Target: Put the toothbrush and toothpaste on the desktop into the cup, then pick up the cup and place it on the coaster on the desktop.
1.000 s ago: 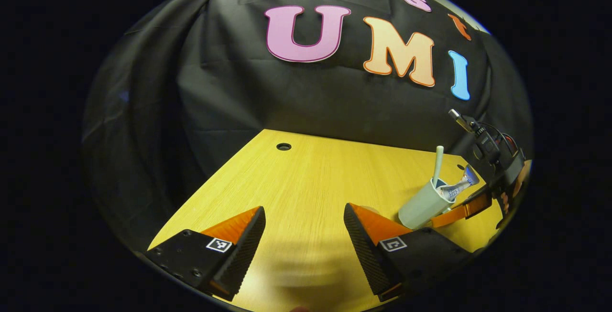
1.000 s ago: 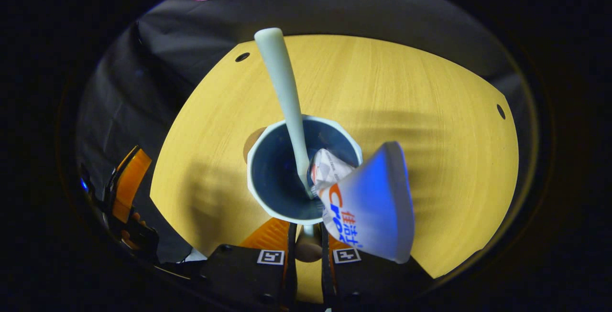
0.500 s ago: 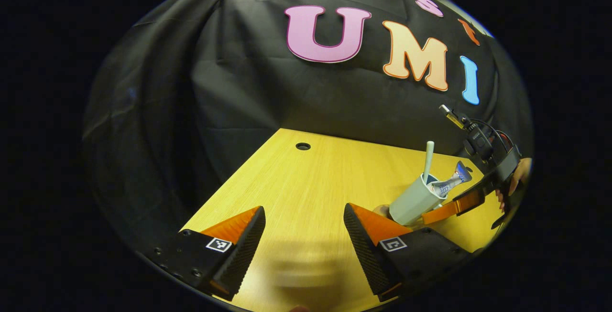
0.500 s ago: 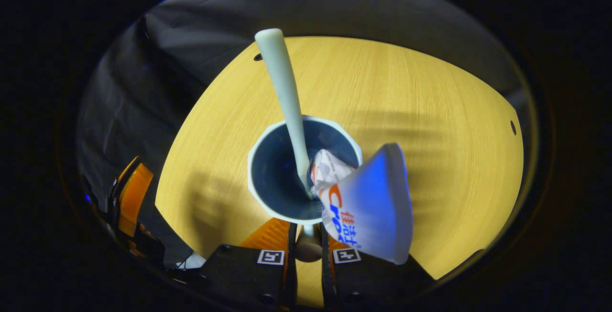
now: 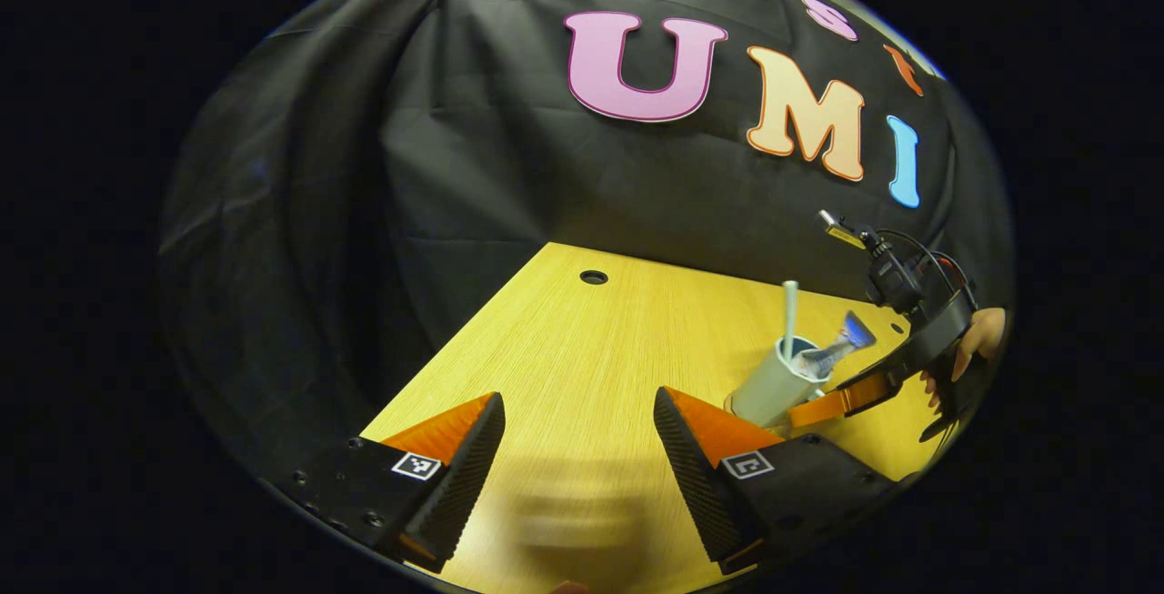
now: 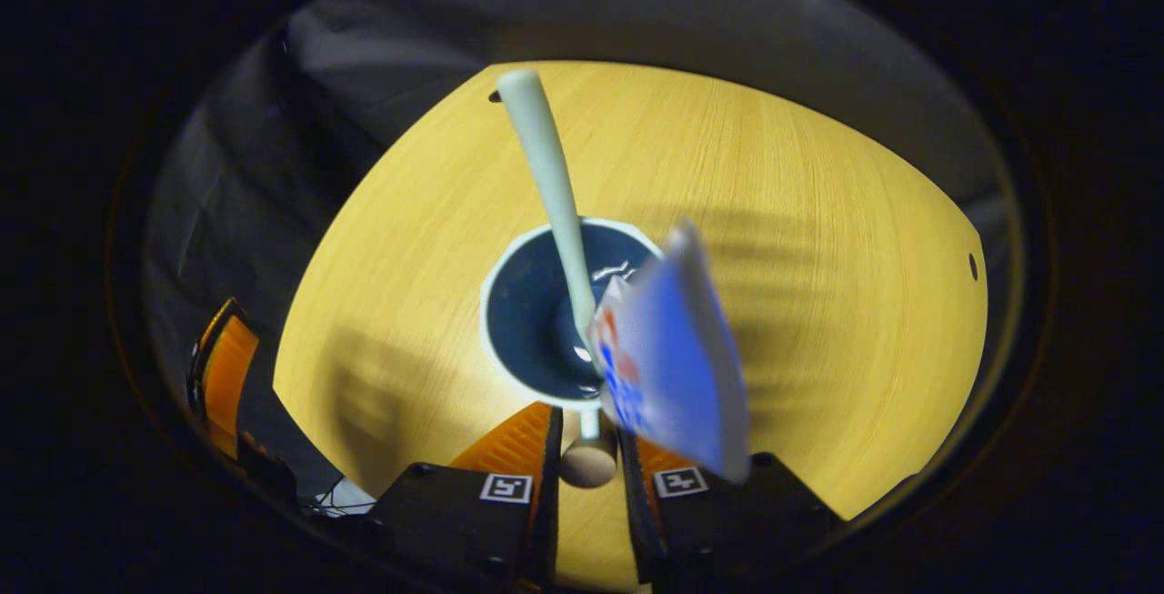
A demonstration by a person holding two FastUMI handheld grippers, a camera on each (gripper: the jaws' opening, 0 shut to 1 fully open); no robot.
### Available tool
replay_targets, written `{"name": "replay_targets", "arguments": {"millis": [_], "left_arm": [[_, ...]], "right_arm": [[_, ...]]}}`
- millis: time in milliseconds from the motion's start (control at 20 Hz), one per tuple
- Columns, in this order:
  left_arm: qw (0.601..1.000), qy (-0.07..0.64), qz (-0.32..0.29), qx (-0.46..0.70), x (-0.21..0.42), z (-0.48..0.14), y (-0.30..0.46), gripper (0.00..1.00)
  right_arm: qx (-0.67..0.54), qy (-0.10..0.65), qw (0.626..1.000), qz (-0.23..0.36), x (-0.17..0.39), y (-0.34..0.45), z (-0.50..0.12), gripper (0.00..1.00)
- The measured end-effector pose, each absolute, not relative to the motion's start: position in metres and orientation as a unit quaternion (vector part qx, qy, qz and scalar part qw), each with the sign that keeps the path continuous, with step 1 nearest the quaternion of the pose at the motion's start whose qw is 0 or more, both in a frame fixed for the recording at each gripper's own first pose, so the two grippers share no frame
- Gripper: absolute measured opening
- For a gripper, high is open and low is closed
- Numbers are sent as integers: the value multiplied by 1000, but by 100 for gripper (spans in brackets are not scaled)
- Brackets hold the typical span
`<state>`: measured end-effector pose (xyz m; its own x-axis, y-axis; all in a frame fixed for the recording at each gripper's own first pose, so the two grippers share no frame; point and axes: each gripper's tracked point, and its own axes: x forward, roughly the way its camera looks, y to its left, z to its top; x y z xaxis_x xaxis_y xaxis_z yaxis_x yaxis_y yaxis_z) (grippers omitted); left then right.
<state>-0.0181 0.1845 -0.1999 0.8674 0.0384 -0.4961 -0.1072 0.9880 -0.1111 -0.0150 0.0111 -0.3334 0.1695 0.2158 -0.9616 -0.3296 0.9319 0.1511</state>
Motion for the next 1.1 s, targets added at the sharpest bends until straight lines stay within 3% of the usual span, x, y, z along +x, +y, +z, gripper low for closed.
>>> {"name": "replay_targets", "arguments": {"millis": [50, 250, 300, 400, 750, 800, 1100], "left_arm": [[964, 253, 34, -69, -17, -199, 183, 95], [966, 251, 6, -67, -12, -196, 167, 95], [966, 251, 1, -61, -6, -196, 160, 95], [968, 247, -7, -52, -1, -192, 147, 95], [973, 221, -34, -48, 1, -157, 59, 95], [976, 210, -39, -50, 0, -148, 45, 95], [984, 151, -81, -43, -4, -94, -31, 95]], "right_arm": [[-43, 616, 766, 179, -15, 13, -331, 33], [-55, 575, 794, 189, -10, 10, -318, 100], [-49, 562, 804, 189, -9, 9, -311, 94], [-33, 529, 825, 195, -8, 1, -296, 99], [-44, 382, 903, 190, -9, -71, -225, 95], [-39, 361, 913, 186, -9, -83, -210, 99], [-1, 254, 957, 141, -9, -155, -130, 99]]}}
